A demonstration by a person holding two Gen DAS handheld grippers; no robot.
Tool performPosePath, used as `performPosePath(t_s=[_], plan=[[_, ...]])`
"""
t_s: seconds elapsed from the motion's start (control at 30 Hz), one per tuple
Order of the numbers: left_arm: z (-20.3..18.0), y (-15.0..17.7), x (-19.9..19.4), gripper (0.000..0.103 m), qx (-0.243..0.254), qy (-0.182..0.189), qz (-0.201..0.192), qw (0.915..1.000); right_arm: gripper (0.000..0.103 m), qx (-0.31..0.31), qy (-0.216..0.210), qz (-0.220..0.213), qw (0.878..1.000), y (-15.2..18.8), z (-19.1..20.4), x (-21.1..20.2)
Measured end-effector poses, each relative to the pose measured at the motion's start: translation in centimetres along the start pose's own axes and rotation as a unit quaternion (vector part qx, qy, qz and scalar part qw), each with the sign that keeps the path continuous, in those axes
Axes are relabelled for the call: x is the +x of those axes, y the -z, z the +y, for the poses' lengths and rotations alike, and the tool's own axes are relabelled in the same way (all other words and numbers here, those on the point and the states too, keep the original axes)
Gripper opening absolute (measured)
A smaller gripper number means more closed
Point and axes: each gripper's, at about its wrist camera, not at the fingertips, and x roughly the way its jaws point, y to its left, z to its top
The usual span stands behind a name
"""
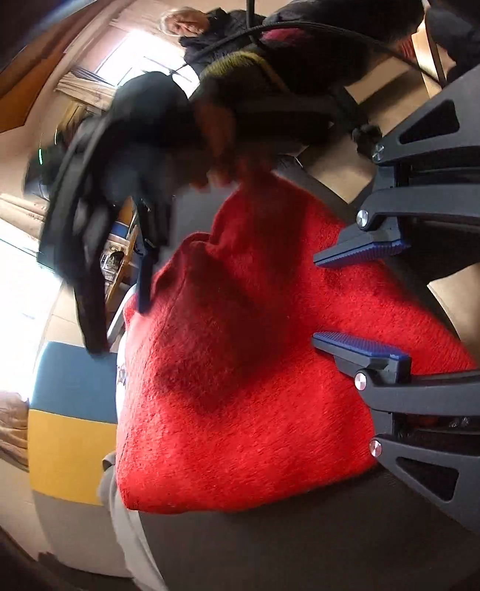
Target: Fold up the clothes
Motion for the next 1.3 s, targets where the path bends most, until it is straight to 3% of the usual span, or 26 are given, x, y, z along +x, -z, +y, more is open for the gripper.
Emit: performPosePath(t_s=[0.03,0.1,0.13,0.33,0.53,0.77,0.97,1.03,1.07,1.2,1.3], plan=[[0.2,0.0,0.0,0.036,0.002,0.004,0.001,1.0000,0.075,-0.007,0.008,-0.017,1.000,1.1,-0.8,0.5],[1.4,-1.3,-0.5,0.028,-0.009,-0.004,-0.014,0.9999,0.053,-0.028,0.016,-0.070,0.997,3.1,-2.3,0.4],[2.0,-2.0,-0.8,0.027,-0.015,-0.009,-0.022,0.9996,0.052,-0.016,0.008,-0.079,0.997,3.3,-2.9,-0.1],[5.5,-6.4,-2.5,0.034,-0.052,-0.038,-0.070,0.9954,0.051,0.035,-0.053,-0.084,0.994,3.0,-5.0,-0.7],[9.0,-10.7,-4.3,0.034,-0.089,-0.068,-0.118,0.9867,0.052,0.042,-0.072,-0.088,0.993,3.1,-5.1,-0.7],[12.4,-12.5,4.8,0.037,-0.119,-0.132,-0.012,0.9840,0.054,0.035,-0.074,-0.092,0.992,3.0,-5.0,-0.5],[13.5,-13.7,6.1,0.043,-0.066,-0.156,0.006,0.9855,0.054,0.050,-0.077,-0.096,0.991,2.8,-5.3,-0.2],[13.7,-14.6,6.2,0.050,-0.060,-0.170,0.016,0.9836,0.054,0.066,-0.077,-0.098,0.990,2.6,-5.4,0.0],[13.9,-14.9,6.1,0.059,-0.065,-0.177,0.020,0.9818,0.054,0.074,-0.076,-0.099,0.989,2.6,-5.5,0.1],[13.7,-15.4,3.9,0.057,-0.121,-0.171,-0.003,0.9779,0.055,0.100,-0.079,-0.082,0.988,2.0,-5.6,-0.1],[11.3,-13.1,0.3,0.053,-0.102,-0.152,-0.048,0.9820,0.066,0.106,-0.079,-0.047,0.990,1.1,-5.2,-0.5]])
